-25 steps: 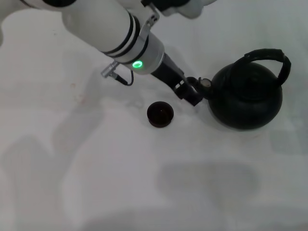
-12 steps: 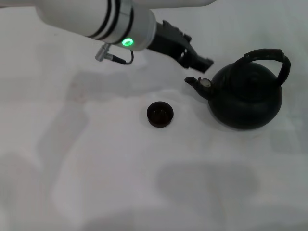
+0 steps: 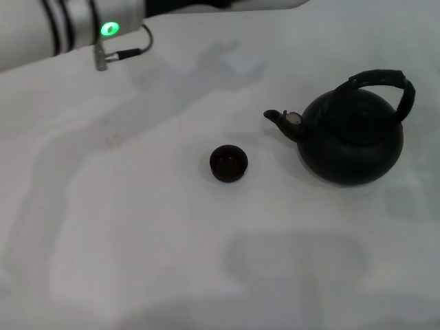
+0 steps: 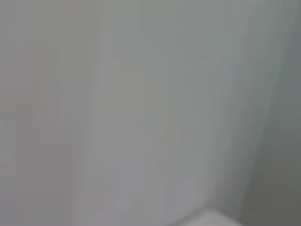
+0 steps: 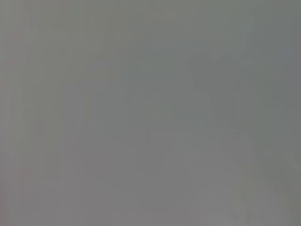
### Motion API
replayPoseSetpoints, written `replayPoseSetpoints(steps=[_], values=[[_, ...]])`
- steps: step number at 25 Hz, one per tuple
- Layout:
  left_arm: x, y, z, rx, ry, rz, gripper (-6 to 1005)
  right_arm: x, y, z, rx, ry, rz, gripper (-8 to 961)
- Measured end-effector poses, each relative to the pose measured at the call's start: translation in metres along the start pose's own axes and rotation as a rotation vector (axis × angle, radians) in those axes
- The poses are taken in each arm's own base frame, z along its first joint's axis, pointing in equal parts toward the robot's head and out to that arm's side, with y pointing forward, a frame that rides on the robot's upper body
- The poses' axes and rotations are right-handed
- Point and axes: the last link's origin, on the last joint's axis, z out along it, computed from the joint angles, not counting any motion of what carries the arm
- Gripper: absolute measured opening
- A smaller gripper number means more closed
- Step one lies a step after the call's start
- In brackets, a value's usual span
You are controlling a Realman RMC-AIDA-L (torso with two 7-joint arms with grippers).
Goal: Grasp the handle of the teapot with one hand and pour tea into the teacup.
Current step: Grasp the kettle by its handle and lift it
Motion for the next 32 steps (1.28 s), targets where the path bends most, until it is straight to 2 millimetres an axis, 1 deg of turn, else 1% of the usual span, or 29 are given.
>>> replayPoseSetpoints(steps=[2, 4, 7, 9, 13, 14, 16, 20, 22, 26, 29, 32], values=[[-0.005, -0.011, -0.009, 0.026, 0.065, -0.038, 816, 0.0, 0.0, 0.0, -0.001, -0.002, 0.0, 867], [-0.014, -0.022, -0.019, 0.059, 0.134, -0.077, 816, -0.001, 0.001, 0.0, -0.002, -0.003, 0.001, 867], [-0.029, -0.036, -0.035, 0.114, 0.24, -0.114, 815, -0.002, 0.002, 0.001, -0.006, -0.012, 0.007, 867], [-0.043, -0.044, -0.049, 0.157, 0.326, -0.138, 814, -0.004, 0.002, 0.0, -0.011, -0.025, 0.025, 867], [-0.062, -0.055, -0.071, 0.239, 0.456, -0.138, 813, -0.011, 0.003, -0.005, -0.037, -0.074, 0.105, 867], [-0.07, -0.059, -0.08, 0.289, 0.483, -0.139, 813, -0.013, 0.002, -0.01, -0.054, -0.084, 0.149, 867], [-0.074, -0.061, -0.082, 0.311, 0.489, -0.139, 812, -0.013, 0.002, -0.012, -0.066, -0.081, 0.172, 866], [-0.088, -0.069, -0.093, 0.402, 0.49, -0.137, 811, -0.007, 0.004, -0.025, -0.149, -0.012, 0.234, 866], [-0.093, -0.073, -0.098, 0.435, 0.488, -0.149, 811, -0.002, 0.008, -0.034, -0.205, 0.042, 0.238, 866], [-0.099, -0.082, -0.11, 0.498, 0.5, -0.174, 811, 0.009, 0.022, -0.051, -0.315, 0.123, 0.23, 866], [-0.102, -0.089, -0.12, 0.55, 0.514, -0.193, 812, 0.013, 0.034, -0.053, -0.37, 0.147, 0.224, 866], [-0.104, -0.094, -0.124, 0.581, 0.515, -0.207, 812, 0.015, 0.041, -0.048, -0.389, 0.152, 0.225, 866]])
